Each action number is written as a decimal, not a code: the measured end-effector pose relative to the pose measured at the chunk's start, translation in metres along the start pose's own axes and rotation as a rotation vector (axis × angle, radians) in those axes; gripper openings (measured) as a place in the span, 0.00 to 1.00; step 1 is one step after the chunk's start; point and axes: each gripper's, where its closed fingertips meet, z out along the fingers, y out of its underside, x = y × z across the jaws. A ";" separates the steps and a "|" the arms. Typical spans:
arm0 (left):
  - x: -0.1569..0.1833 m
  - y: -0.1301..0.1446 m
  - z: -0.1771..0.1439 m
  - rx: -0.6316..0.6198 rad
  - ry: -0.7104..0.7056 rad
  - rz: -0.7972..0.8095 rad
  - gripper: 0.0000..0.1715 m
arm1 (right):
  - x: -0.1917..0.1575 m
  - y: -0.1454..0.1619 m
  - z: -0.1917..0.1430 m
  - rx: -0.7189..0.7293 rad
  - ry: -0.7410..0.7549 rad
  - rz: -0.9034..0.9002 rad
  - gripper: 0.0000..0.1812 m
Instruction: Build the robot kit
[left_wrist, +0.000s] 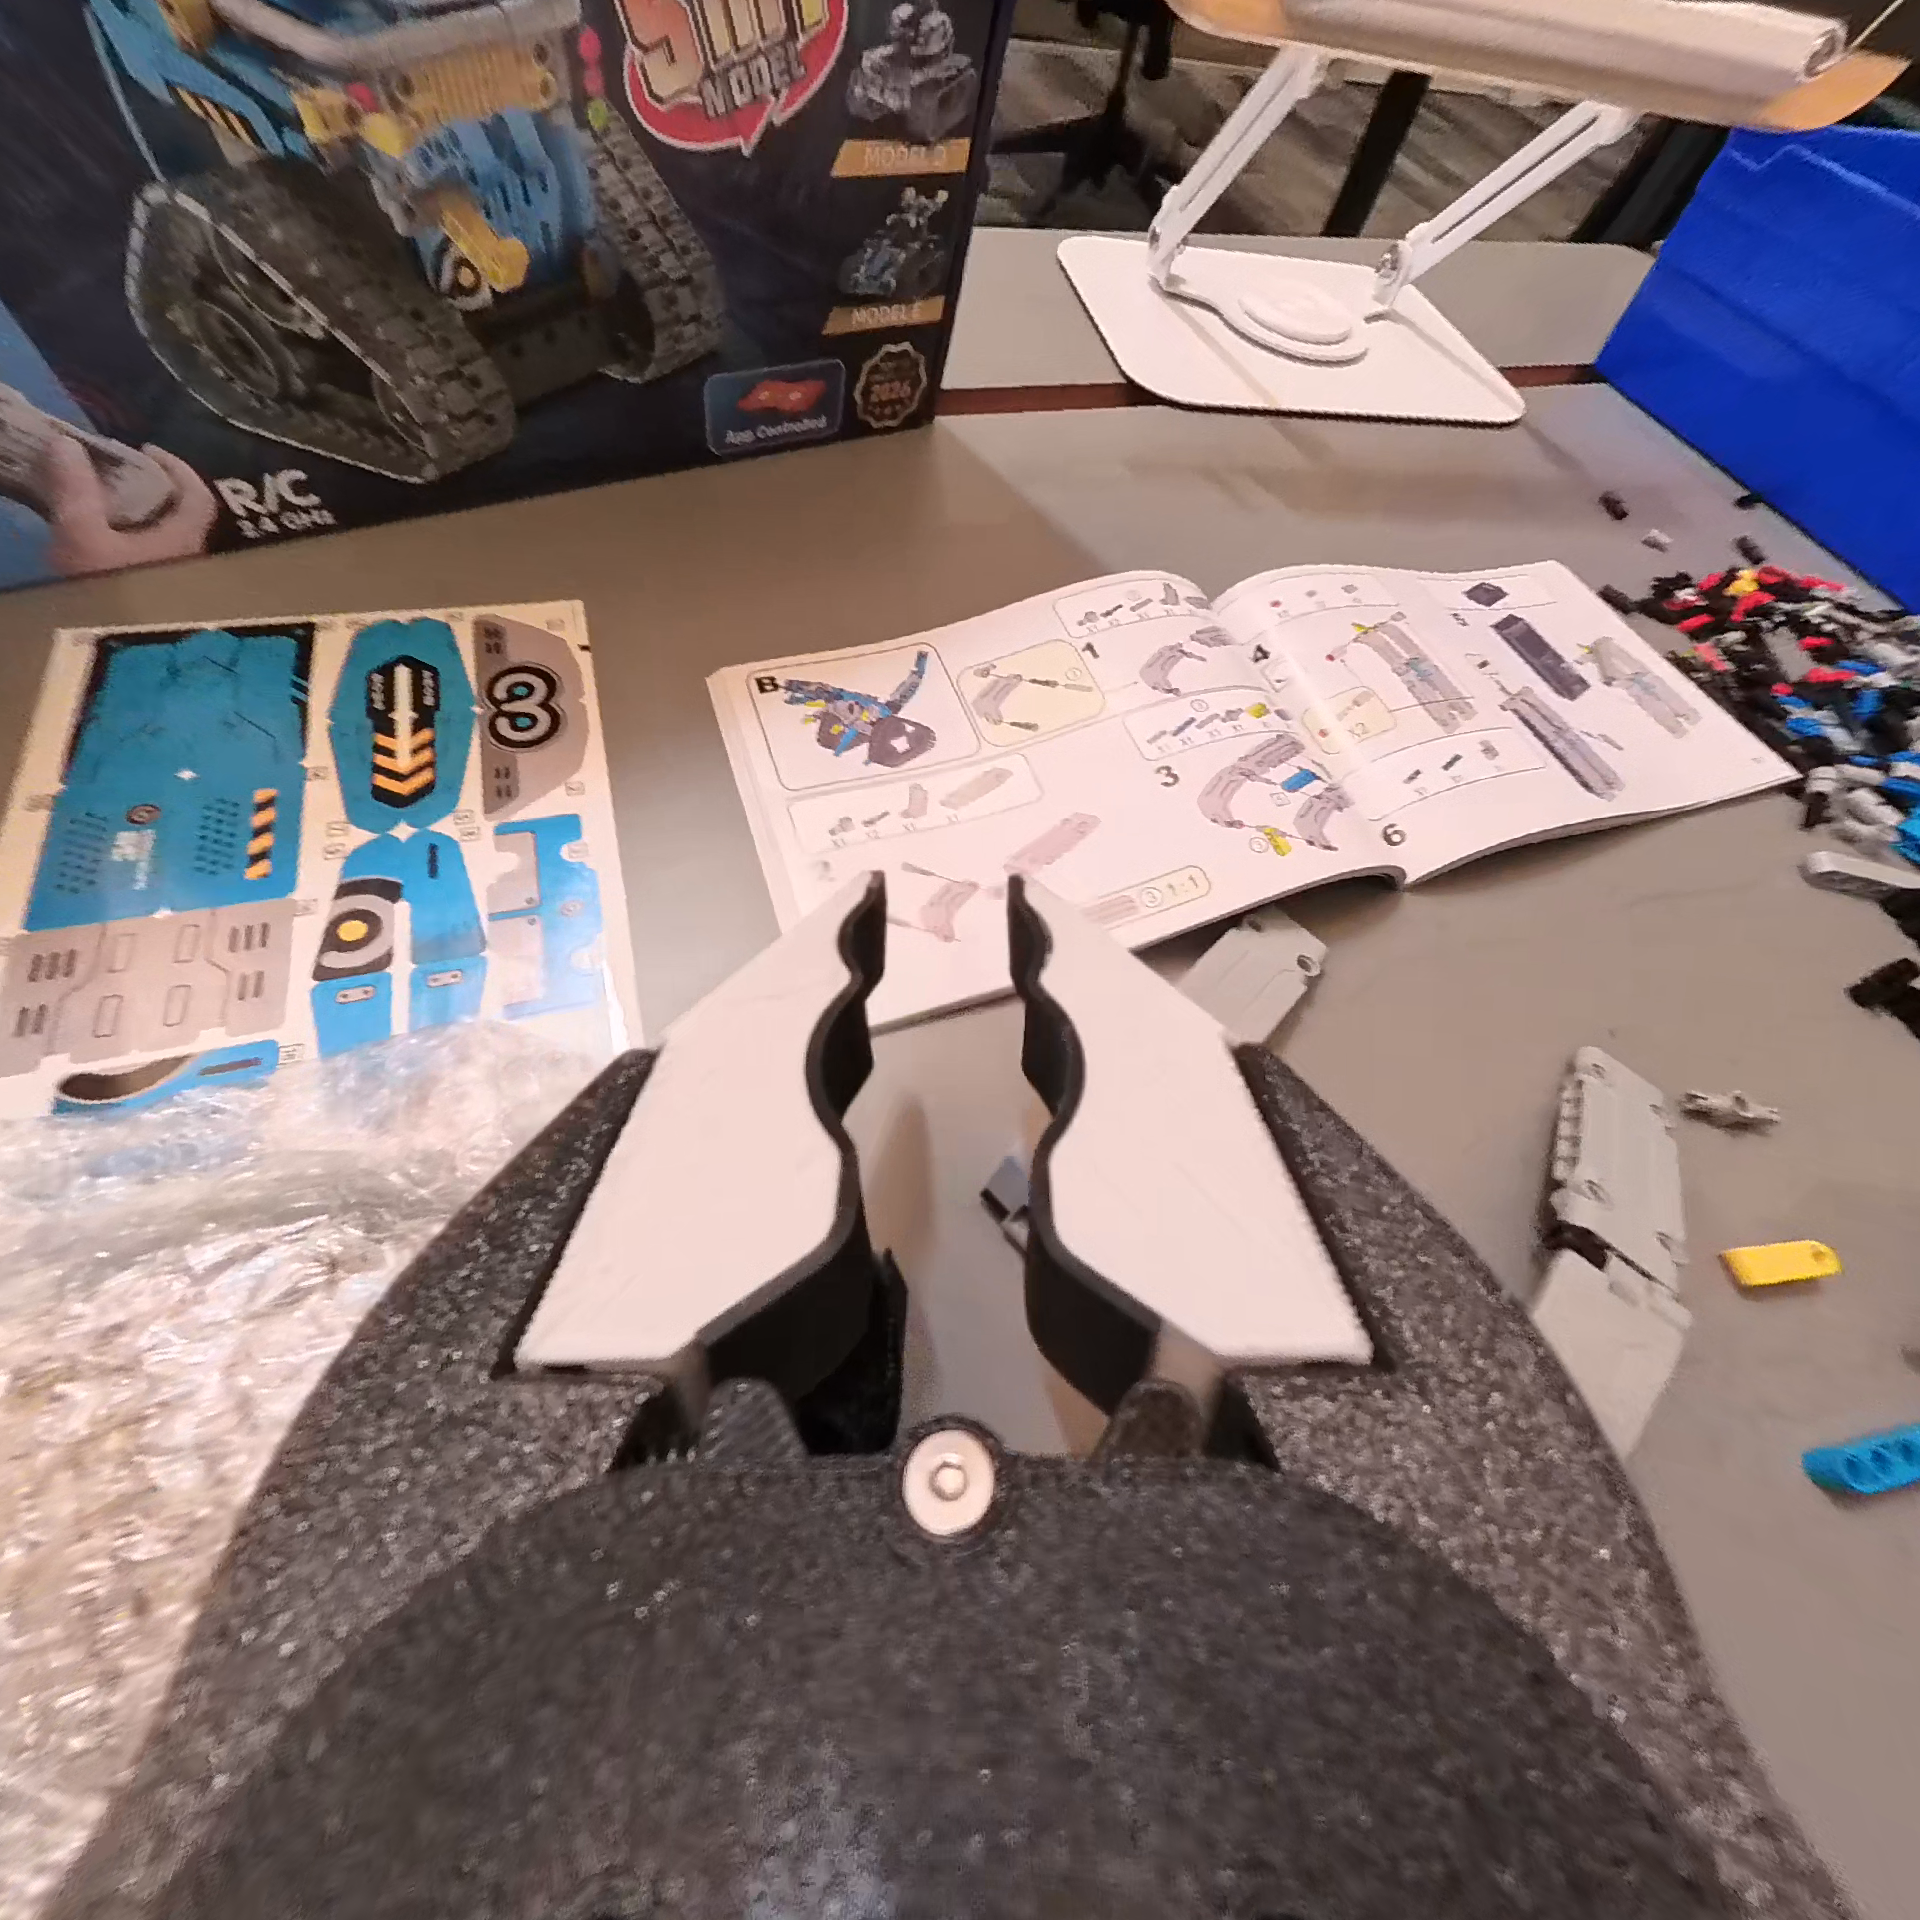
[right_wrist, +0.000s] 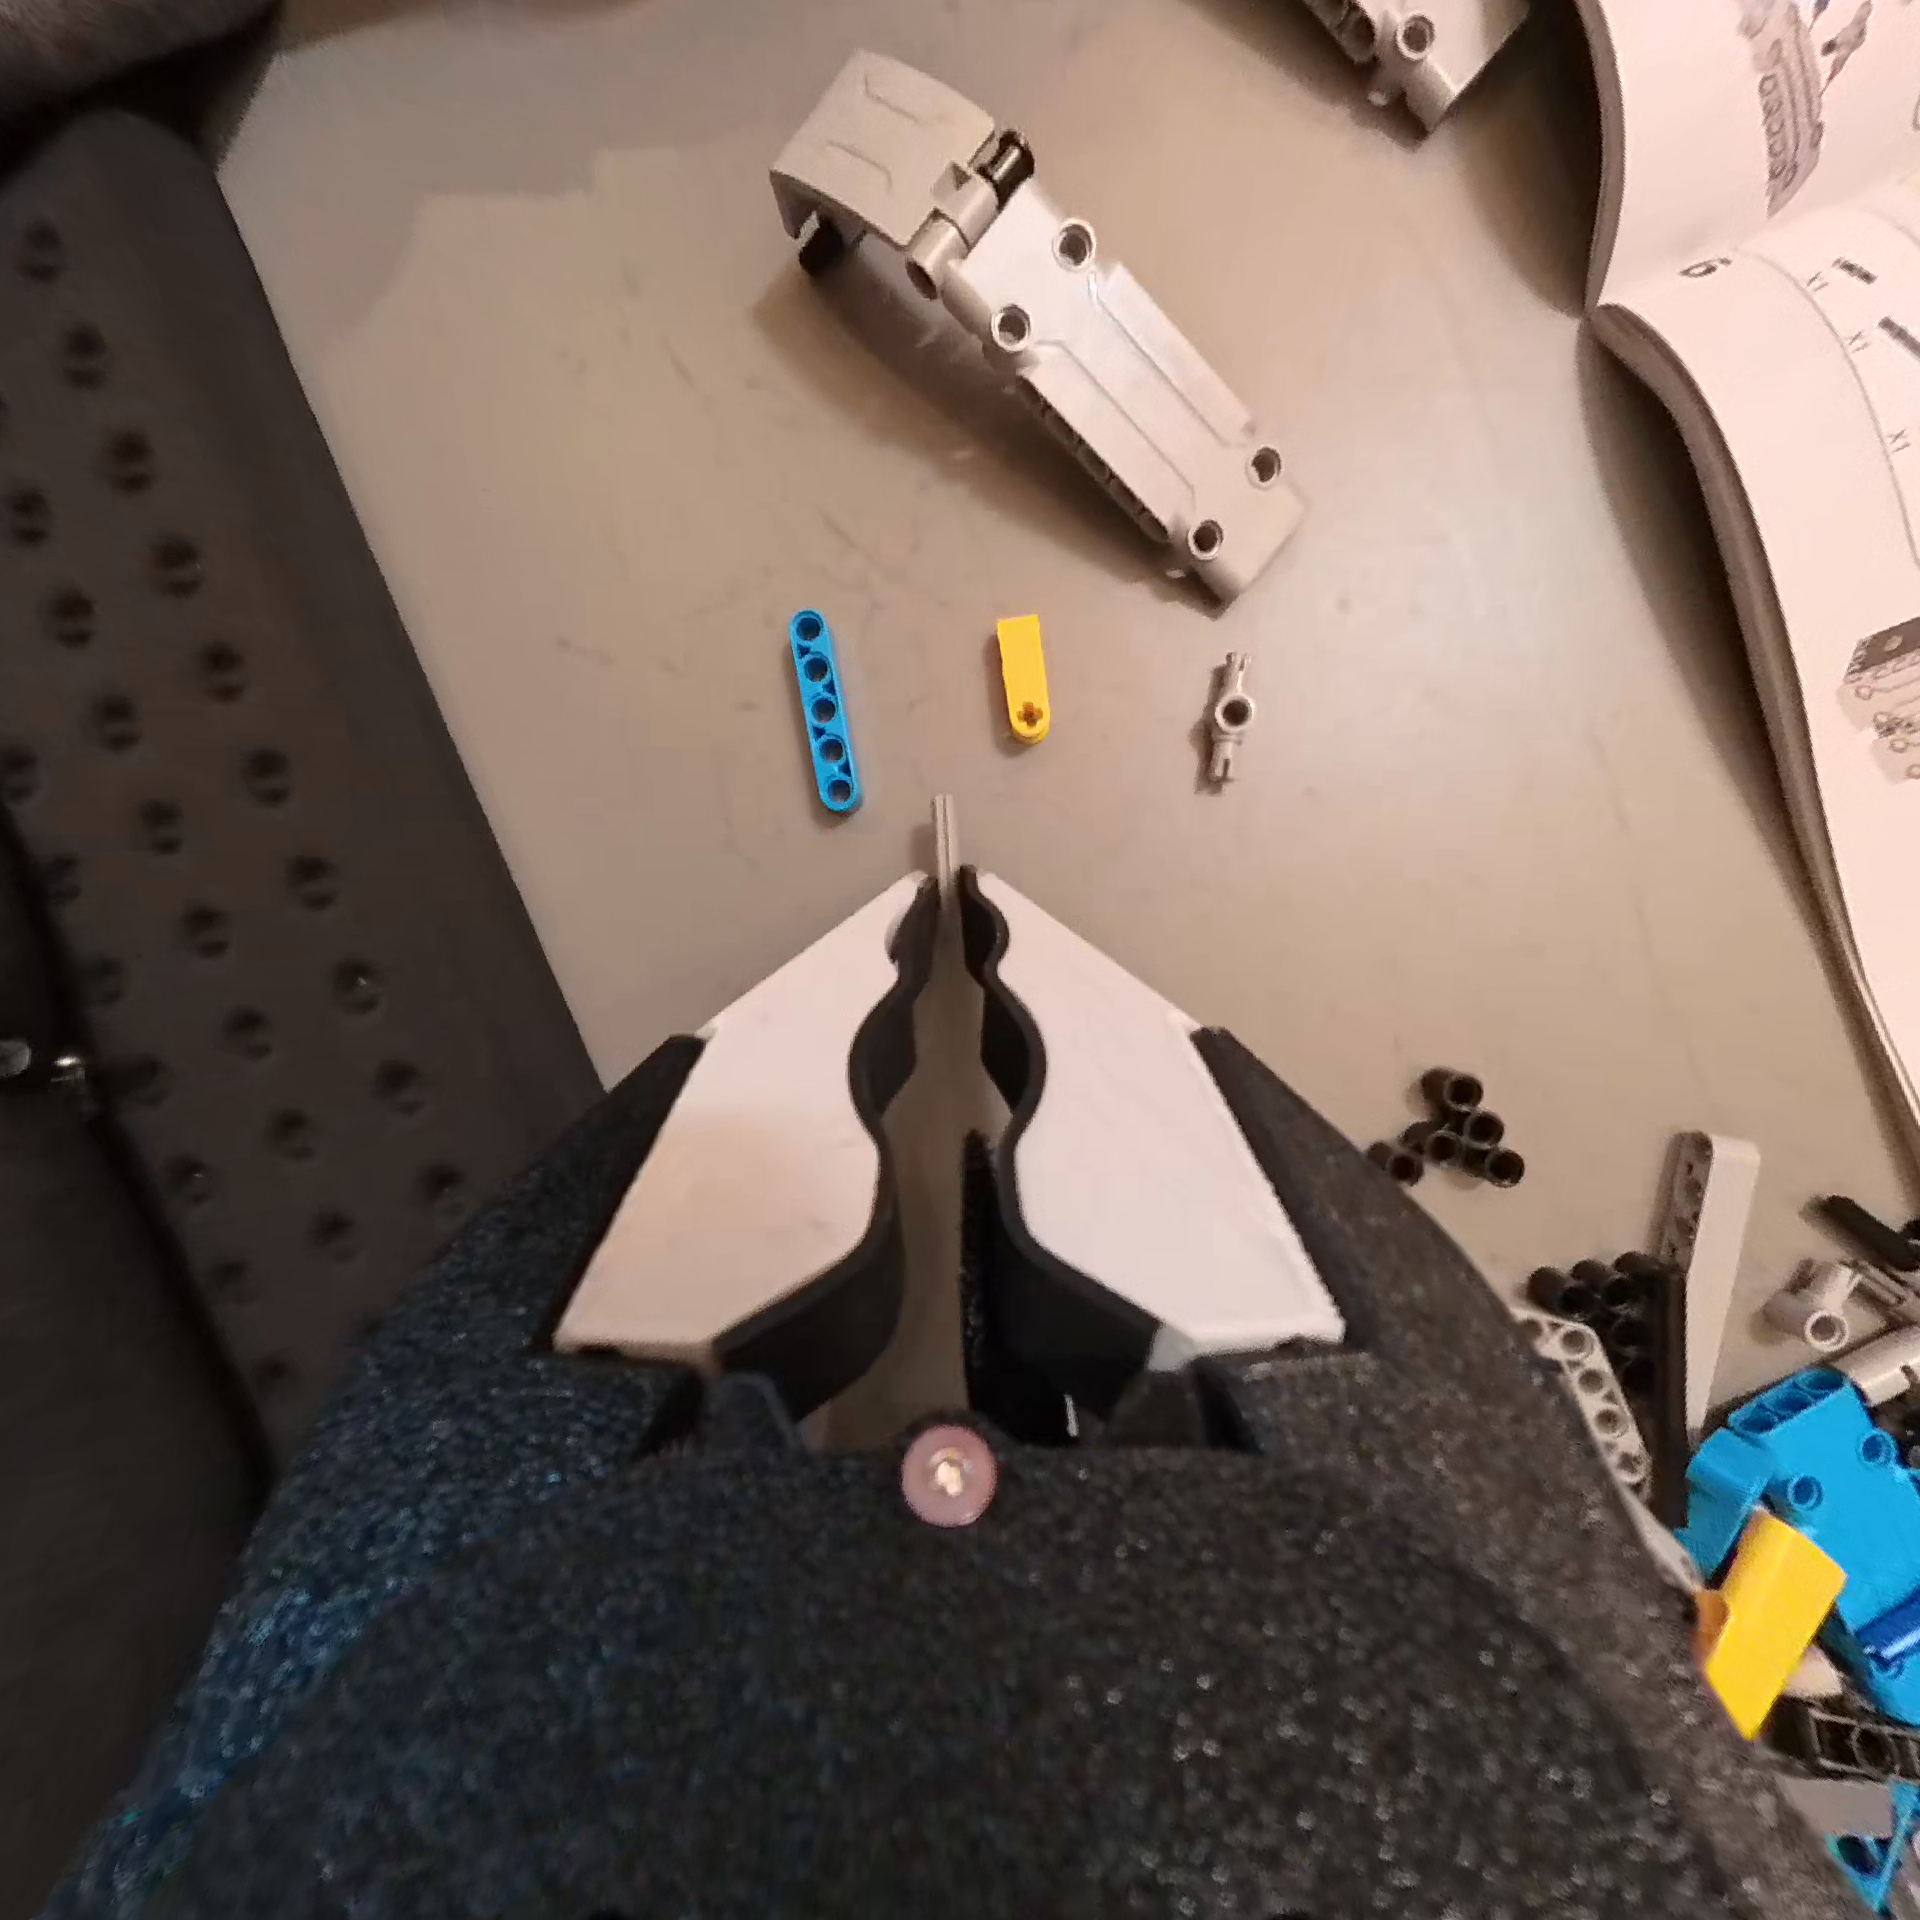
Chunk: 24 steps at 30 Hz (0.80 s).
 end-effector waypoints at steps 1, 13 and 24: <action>-0.002 -0.002 0.000 0.012 -0.019 0.019 0.13 | 0.002 0.000 0.002 -0.010 0.020 -0.018 0.02; 0.012 -0.003 0.006 0.000 -0.023 0.021 0.13 | 0.009 0.004 0.007 -0.002 0.047 0.039 0.02; 0.018 -0.002 0.008 -0.081 -0.062 0.077 0.13 | 0.068 -0.023 -0.039 0.382 0.176 0.255 0.08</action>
